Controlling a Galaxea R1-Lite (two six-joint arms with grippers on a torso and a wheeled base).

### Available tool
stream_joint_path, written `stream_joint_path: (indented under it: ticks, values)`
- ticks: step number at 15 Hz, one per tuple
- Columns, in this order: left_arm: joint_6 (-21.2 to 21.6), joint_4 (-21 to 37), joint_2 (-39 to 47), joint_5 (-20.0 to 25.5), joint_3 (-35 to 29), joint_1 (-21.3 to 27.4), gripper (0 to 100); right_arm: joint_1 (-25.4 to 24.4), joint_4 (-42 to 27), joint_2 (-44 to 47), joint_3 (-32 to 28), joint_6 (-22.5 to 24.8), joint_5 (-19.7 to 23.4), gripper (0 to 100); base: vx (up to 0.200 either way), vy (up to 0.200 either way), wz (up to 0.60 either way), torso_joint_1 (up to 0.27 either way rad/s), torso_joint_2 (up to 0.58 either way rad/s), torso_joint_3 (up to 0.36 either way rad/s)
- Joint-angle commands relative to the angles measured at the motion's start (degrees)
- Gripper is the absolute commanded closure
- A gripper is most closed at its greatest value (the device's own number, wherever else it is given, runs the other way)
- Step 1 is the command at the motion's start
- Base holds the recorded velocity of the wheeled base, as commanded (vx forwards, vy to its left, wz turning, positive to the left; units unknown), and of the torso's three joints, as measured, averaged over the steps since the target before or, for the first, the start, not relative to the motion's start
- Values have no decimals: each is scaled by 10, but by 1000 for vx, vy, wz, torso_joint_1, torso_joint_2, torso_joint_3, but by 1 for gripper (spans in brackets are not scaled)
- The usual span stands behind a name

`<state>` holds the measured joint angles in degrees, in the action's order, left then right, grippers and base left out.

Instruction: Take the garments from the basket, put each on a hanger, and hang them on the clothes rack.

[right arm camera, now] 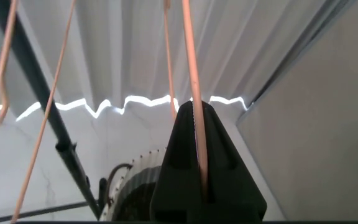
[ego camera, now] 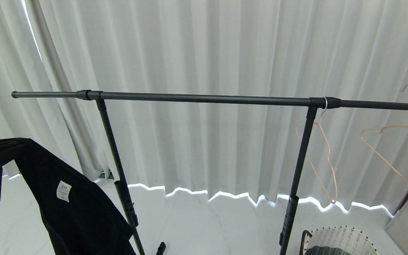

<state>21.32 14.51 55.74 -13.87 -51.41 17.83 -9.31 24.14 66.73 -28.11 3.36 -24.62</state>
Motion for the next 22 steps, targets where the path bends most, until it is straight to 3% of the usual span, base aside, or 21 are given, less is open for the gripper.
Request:
stream_joint_path:
  ticks: [1,5,8,13,15,17,19,20,22]
  values:
    - [0,1,0,0,1,0,100,0,-1,-44,21,7,4,100,-200,0,0,-17,2,7]
    - [-1,1,0,0,1,0,100,-34,-1,-72,21,5,24,100,-200,0,0,1,1,4]
    - [-1,1,-1,0,6,1,100,-113,3,-83,16,2,31,100,-200,0,0,1,6,2]
    - [-1,1,-8,1,17,10,100,-334,-4,-77,-39,-82,32,100,-80,0,0,0,2,3]
    - [-1,0,-5,1,27,14,100,-447,-16,-69,-37,-131,32,100,0,0,0,0,0,0]
    - [-6,0,4,1,40,14,100,-550,-42,-59,-35,-210,32,100,0,0,0,0,0,0]
    - [-9,0,10,1,43,14,100,-600,-45,-48,-34,-258,32,100,0,0,0,0,0,0]
    - [-30,0,24,0,39,14,100,-657,-44,-37,-34,-305,32,100,0,0,0,0,0,0]
    - [-68,0,42,-3,30,14,100,-698,-44,-30,-34,-329,32,100,0,0,0,0,0,0]
